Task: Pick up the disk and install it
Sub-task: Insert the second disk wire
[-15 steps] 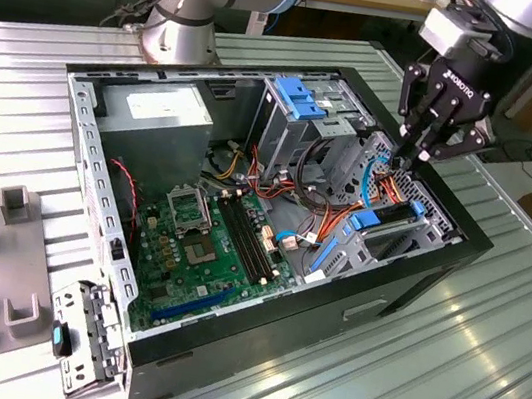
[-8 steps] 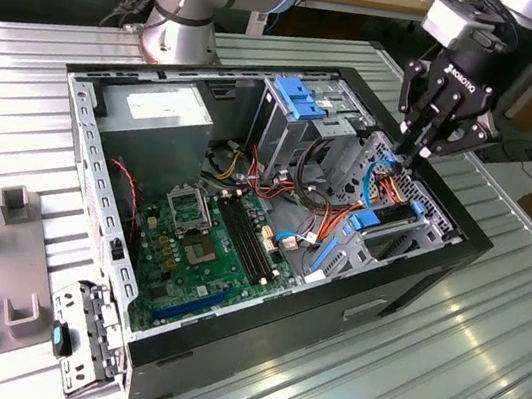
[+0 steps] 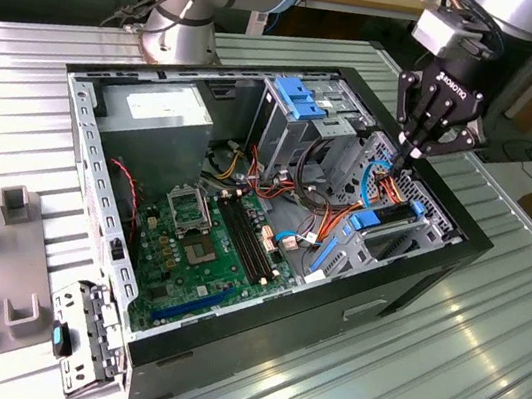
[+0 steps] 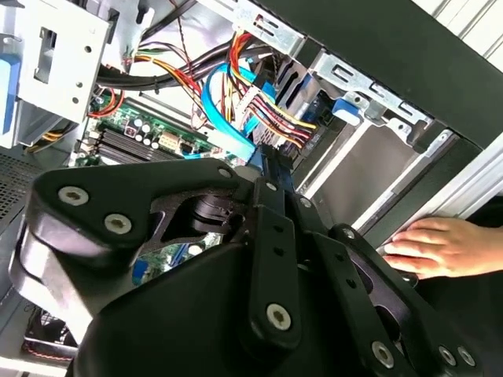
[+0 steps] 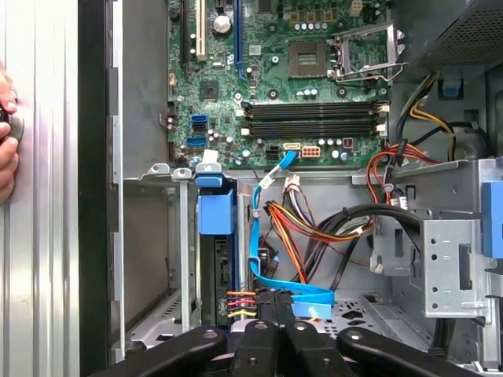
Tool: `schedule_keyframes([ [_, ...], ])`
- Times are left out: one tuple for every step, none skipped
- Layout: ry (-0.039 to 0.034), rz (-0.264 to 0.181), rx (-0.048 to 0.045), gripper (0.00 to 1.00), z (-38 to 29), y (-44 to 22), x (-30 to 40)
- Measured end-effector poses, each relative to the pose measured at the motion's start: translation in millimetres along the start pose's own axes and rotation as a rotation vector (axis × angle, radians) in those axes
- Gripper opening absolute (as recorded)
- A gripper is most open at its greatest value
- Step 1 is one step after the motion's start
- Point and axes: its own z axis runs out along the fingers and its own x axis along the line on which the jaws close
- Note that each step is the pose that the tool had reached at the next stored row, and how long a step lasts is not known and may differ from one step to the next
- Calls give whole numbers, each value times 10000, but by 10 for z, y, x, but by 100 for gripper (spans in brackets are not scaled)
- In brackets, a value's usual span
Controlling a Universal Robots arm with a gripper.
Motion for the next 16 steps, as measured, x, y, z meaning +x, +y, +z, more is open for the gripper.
schedule_keyframes([
  [1,0,0,11,1,-1,1],
  [10,1,0,11,2,-1,0],
  [24,2,0,11,3,-1,0],
  [34,2,0,11,2,-1,1],
  [42,3,1,11,3,-1,1],
  [59,3,1,11,4,-1,0],
  [86,5,1,11,5,-1,0],
  [126,6,1,18,6,-1,0],
  [168,7,2,18,9,-2,0],
  [224,9,2,18,12,-2,-1],
  [369,16,4,18,20,-2,-1],
  [447,21,5,18,29,-3,-2],
  [507,23,6,18,34,-3,-2],
  [592,25,6,18,43,-4,-3],
  [710,30,7,18,62,-5,-6],
  [752,31,8,18,71,-6,-7],
])
